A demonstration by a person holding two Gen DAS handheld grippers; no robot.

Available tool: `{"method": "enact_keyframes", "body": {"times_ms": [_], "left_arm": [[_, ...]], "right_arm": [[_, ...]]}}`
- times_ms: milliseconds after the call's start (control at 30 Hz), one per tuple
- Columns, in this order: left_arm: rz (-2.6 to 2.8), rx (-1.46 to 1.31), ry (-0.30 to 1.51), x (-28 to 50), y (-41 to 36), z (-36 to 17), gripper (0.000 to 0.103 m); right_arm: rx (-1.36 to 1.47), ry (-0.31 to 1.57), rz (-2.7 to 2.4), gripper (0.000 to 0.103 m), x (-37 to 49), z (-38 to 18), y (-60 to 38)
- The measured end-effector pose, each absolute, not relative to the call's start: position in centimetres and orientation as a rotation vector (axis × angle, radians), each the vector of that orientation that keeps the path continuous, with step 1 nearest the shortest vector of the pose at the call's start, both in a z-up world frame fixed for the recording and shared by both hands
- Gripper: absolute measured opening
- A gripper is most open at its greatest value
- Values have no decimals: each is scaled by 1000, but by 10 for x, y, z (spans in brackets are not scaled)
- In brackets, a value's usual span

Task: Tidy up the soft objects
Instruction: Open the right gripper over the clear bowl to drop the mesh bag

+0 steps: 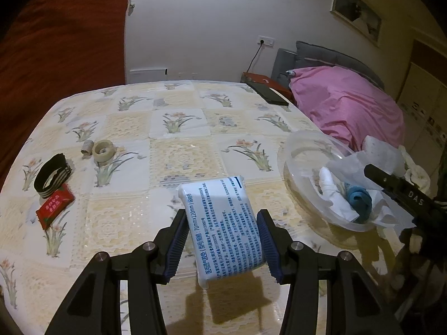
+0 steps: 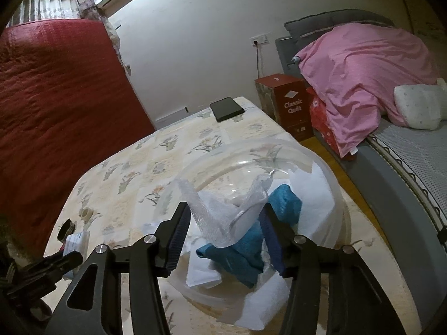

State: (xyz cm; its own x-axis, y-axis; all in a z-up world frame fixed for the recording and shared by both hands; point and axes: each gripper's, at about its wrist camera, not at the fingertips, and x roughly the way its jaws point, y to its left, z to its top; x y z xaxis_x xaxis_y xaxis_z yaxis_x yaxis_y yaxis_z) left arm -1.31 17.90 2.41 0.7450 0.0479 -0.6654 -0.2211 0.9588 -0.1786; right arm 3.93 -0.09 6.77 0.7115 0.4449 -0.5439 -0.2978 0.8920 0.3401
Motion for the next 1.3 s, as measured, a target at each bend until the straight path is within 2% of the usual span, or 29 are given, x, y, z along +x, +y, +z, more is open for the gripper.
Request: {"method": "enact_keyframes", "body": {"times_ms": [700,1300], "left_arm": [[117,-236,722,-6,163,24,53],[69,-220,711,5,147,32,53]], "right_arm": [[248,673,379,56,39,63,-20],[131,758,350,69,53,42,-7]]}}
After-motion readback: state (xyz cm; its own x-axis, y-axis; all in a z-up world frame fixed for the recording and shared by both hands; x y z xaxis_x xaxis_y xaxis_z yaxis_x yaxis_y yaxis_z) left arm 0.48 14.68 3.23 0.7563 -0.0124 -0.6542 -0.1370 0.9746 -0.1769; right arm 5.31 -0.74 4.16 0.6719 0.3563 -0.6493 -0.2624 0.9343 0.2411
